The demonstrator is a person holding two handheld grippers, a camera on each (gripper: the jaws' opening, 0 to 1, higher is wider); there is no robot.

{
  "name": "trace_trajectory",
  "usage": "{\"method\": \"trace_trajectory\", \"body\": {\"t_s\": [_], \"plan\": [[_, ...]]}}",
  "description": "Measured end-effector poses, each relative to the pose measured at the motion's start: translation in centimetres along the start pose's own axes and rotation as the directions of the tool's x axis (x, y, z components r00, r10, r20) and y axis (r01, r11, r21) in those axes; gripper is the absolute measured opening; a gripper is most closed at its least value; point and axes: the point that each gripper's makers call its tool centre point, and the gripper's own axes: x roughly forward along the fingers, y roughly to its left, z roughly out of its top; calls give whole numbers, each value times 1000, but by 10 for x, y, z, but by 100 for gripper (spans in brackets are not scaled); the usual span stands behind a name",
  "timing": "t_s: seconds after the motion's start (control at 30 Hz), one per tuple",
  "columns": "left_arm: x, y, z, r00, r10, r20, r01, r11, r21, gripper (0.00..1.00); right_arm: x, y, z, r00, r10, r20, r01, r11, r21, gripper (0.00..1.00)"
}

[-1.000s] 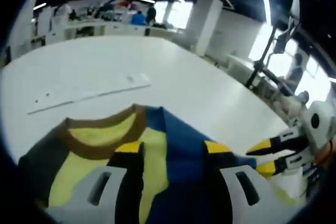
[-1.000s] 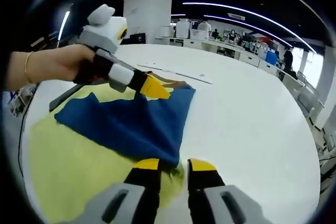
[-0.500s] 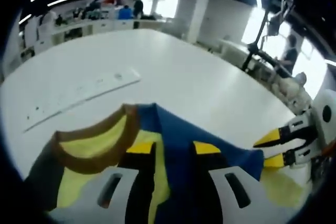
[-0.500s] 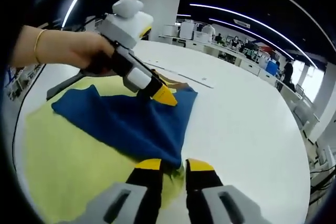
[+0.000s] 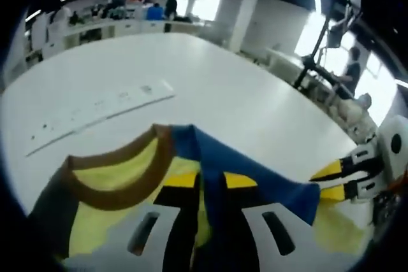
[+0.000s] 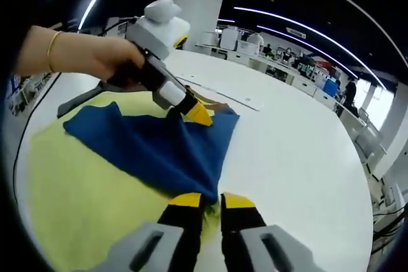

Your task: Fold the garment on the visible template until the final outline fits inside the template.

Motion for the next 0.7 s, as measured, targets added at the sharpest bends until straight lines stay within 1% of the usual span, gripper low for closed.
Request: {"method": "trace_trajectory", "body": {"t_s": [0.03, 0.1, 0.27, 0.37, 0.47, 0.5, 0.6, 0.7], "plan": [[1, 1, 0, 1000, -1, 2, 1, 1000, -4, 0, 0, 0, 0, 1000, 0, 1, 0, 1000, -1, 4], [2, 0, 0, 1000, -11, -1, 11, 1000, -3, 0, 1, 1, -1, 1000, 2, -5, -2, 1000, -4, 3], [8, 1, -1, 1000, -11, -10, 11, 1000, 3, 0, 1, 0, -1, 1000, 1, -10, -1, 1000, 10, 2], [8, 0, 3, 1000, -9, 0, 9, 1000, -1, 0, 1, -2, -2, 1000, 0, -9, 0, 1000, 18, 1], [5, -2, 16, 999, -6, 44, 6, 1000, 8, 0, -1, -3, -2, 1000, -4, -4, 4, 1000, 20, 0], [4, -3, 19, 999, -9, 51, 8, 1000, 4, 0, -1, -3, -1, 1000, -3, -2, 3, 1000, 21, 0], [6, -7, 30, 996, -35, 88, 35, 999, -2, 0, -2, -2, -2, 1000, -4, -4, 4, 1000, -2, 0], [11, -13, 37, 995, -46, 87, 45, 999, 13, 0, -2, -3, -2, 1000, -3, -5, 3, 1000, -4, 0]]}}
